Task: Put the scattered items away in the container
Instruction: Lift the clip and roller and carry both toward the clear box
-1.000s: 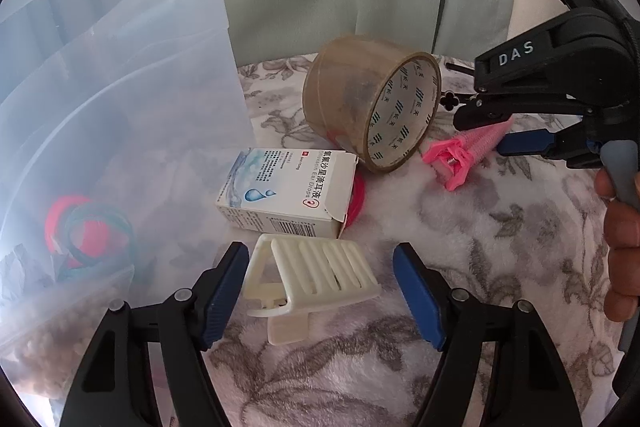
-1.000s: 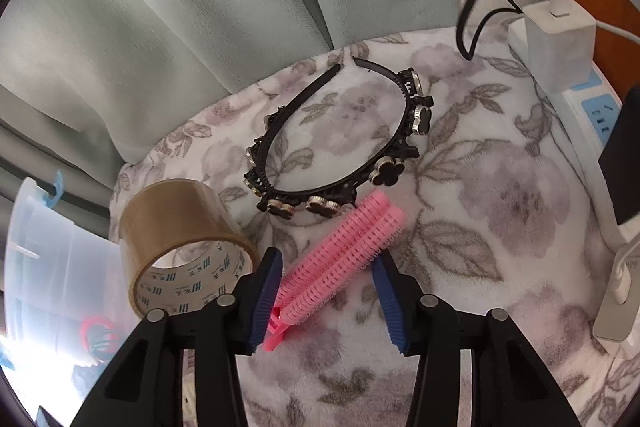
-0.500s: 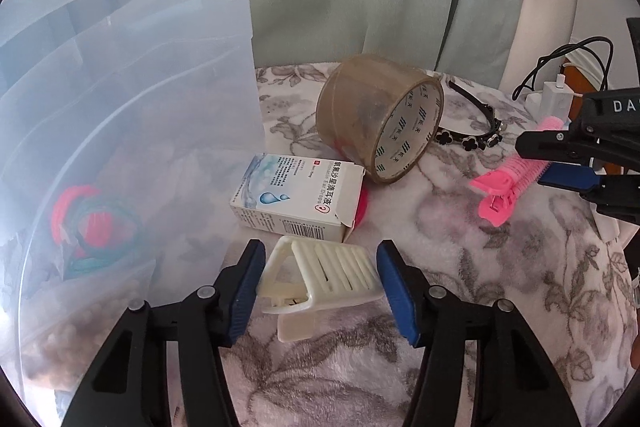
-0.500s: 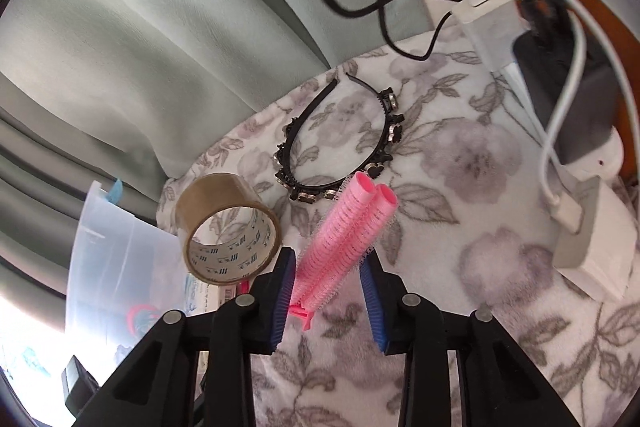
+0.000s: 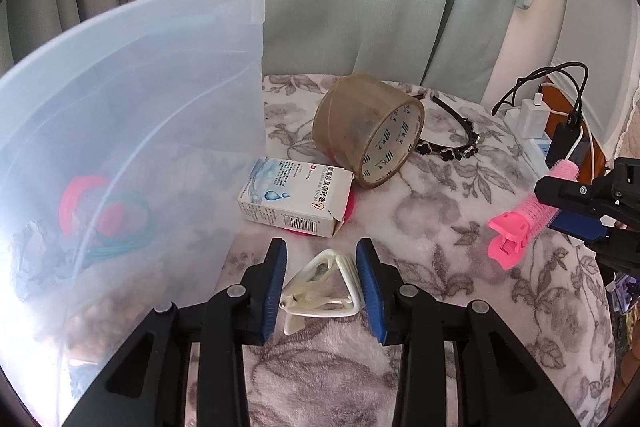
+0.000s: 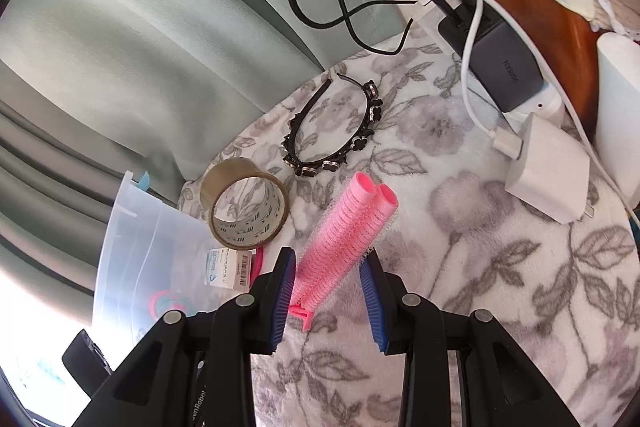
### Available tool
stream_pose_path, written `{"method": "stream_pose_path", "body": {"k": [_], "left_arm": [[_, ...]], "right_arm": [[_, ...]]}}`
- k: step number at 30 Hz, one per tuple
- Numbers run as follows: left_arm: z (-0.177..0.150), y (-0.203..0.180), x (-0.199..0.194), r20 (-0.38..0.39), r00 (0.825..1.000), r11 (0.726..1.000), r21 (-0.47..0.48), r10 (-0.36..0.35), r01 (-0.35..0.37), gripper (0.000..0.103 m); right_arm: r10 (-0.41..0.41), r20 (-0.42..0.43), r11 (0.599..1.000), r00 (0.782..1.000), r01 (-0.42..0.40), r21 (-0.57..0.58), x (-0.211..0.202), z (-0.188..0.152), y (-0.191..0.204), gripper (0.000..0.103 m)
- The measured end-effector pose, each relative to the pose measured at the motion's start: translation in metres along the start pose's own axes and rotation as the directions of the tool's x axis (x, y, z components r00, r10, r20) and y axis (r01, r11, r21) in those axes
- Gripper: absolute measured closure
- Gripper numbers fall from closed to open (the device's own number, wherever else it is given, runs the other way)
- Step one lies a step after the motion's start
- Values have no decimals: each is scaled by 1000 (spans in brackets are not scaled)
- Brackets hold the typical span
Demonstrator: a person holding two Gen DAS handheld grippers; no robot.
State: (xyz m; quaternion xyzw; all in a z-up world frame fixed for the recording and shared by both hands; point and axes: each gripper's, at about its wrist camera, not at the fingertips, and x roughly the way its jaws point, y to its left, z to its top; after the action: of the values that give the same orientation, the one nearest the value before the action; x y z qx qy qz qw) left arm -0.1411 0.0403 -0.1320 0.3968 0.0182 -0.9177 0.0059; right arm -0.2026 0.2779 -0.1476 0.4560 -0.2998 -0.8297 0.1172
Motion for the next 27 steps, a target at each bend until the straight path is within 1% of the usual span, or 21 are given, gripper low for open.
{"method": "stream_pose_path", "body": {"k": [2,4,5,6,11,16,23,27], "left_arm": [[8,-5,8,3,1000,1000,-2,0,0,66],[21,-16,27,8,1000,1000,-1,-2,2,66],[28,-22,38,10,1000,1000,0,-3,3,66],[31,-25,39,16,1000,1000,2,-5,5,66],[37,-29,17,53,998,1000,14,-21,21,66],[40,-30,-16,102,994,999,23,-35,33,66],[45,-30,-60,180,982,999,18,-51,48,66],[45,-27,-86,225,972,998,12,-60,59,66]], "right_arm": [[6,4,1000,1000,-6,3,-6,-2,-2,67],[11,8,1000,1000,-11,9,-10,-4,-4,67],[14,10,1000,1000,-14,11,-12,-8,-4,67],[16,14,1000,1000,-17,13,-14,-13,-5,67],[36,35,999,999,-37,8,-40,-20,-10,67],[60,70,998,996,-60,1,-48,-24,11,67],[91,127,996,988,-89,-22,-88,-40,30,67],[106,156,994,982,-101,-45,-108,-44,43,67]]}}
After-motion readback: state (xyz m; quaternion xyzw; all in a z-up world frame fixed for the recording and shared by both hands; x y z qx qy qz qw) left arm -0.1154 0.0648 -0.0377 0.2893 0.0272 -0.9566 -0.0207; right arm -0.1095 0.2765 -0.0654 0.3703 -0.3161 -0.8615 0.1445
